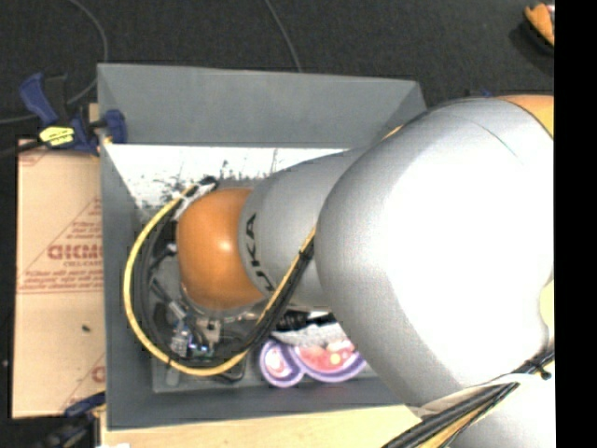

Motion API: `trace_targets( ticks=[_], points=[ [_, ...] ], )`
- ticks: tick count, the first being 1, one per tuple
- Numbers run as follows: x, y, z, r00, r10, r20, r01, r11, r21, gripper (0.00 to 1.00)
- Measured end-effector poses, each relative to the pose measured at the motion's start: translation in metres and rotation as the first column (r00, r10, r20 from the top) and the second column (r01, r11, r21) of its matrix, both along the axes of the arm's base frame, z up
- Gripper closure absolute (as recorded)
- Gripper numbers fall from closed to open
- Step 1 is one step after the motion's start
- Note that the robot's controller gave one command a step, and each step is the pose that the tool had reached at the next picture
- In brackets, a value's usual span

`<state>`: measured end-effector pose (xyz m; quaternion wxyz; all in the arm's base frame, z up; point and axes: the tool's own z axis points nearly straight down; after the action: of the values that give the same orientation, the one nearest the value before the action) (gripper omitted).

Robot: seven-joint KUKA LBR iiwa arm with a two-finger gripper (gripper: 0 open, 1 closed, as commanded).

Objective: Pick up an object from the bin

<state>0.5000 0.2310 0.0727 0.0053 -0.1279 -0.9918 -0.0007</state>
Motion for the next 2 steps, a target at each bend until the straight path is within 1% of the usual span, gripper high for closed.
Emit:
trace_targets(
  ticks=[1, 2],
  points=[
    [0.029, -0.095, 0.003, 0.915, 0.403, 0.021, -0.403, 0.915, 0.009, 0.0],
    [0.006, -0.053, -0.002, 0.997, -0.08, 0.004, 0.08, 0.997, 0.0, 0.0]
  ],
)
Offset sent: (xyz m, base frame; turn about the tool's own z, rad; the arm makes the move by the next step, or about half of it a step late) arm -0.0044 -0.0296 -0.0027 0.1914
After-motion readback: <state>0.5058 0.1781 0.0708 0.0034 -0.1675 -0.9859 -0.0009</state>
